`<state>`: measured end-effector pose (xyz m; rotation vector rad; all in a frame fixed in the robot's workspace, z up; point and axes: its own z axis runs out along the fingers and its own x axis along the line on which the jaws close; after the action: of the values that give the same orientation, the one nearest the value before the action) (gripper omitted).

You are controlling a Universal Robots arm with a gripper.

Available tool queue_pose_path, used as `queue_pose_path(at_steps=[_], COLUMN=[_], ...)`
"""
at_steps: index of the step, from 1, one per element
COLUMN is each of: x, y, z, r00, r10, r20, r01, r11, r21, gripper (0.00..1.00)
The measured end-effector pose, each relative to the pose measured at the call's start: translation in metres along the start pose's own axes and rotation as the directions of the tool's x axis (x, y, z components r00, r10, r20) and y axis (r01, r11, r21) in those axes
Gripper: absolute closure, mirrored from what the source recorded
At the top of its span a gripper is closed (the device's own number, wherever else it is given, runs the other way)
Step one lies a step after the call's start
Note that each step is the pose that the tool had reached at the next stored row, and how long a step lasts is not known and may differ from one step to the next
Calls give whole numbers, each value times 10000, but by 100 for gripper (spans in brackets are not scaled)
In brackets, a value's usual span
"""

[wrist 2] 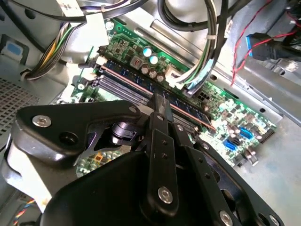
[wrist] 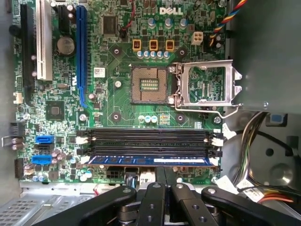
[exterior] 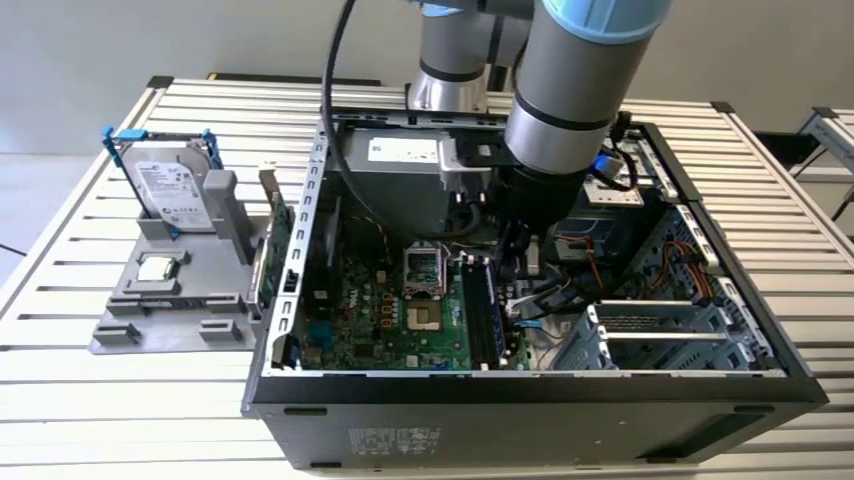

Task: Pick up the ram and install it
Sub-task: 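Press down the ram until it locks into place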

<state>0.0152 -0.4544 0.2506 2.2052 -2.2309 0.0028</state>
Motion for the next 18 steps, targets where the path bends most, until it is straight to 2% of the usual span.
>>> queue_pose_path(at_steps=[11,18], x=[1,2], y=[0,1], z=[-194,-360], r00=[10000,10000], r10=[0,0], r20=[-1,-1], r01=[0,0], r11=[10000,10000], r21=[0,0], gripper=[100,100])
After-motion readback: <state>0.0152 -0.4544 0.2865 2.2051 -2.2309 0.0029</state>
